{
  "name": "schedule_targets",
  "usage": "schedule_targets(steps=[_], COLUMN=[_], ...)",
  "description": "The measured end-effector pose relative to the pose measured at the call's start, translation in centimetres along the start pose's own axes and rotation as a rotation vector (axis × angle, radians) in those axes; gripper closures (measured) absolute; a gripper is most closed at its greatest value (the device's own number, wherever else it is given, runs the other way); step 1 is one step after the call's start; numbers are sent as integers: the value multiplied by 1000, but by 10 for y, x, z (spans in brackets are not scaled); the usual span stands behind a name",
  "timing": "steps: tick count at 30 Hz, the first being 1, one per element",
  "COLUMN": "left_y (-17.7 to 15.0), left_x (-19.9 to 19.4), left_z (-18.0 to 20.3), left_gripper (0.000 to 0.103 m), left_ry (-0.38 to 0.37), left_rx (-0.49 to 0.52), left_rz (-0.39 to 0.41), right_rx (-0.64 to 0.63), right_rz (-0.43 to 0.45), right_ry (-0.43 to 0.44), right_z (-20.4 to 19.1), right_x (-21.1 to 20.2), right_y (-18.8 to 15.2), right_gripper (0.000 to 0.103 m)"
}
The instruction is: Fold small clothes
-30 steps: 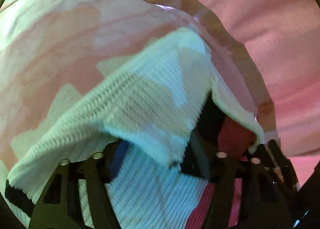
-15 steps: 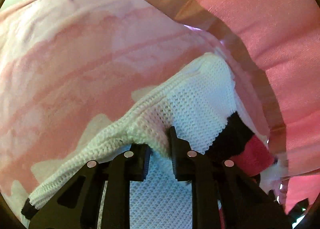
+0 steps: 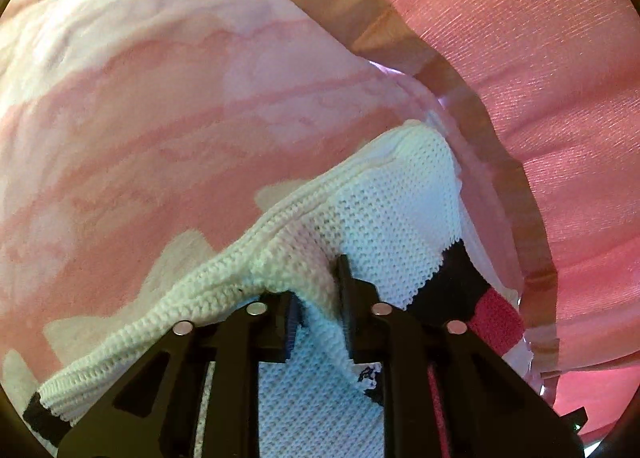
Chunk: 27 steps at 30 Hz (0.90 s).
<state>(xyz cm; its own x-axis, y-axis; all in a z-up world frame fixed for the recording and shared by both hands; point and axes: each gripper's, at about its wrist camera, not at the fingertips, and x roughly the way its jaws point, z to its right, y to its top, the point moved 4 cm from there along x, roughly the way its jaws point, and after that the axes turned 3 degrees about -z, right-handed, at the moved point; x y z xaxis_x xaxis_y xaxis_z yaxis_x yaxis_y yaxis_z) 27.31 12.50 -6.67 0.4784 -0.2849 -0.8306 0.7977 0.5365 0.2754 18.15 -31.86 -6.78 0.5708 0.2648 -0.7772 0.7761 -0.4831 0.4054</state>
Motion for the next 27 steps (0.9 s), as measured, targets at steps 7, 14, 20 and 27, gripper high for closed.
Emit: schedule_targets(steps=[7, 14, 20, 27], left_y=[17, 8, 10, 11], left_x=[-41, -6, -8, -11], left_z=[2, -18, -16, -20], left_gripper=[92, 90, 89, 91], left_ry=[-67, -8, -4, -11], left_rx=[-21, -66, -70, -68], left_rz=[125, 4, 0, 7], right_rx=[-121, -12, 35, 36], right_rz=[230, -42, -52, -7], right_ry=[102, 15, 62, 100], right_z=[-42, 15, 10, -10], right_x=[-95, -32, -11, -8], right_y=[9, -25, -17, 0], right_gripper=[102, 93, 64, 95])
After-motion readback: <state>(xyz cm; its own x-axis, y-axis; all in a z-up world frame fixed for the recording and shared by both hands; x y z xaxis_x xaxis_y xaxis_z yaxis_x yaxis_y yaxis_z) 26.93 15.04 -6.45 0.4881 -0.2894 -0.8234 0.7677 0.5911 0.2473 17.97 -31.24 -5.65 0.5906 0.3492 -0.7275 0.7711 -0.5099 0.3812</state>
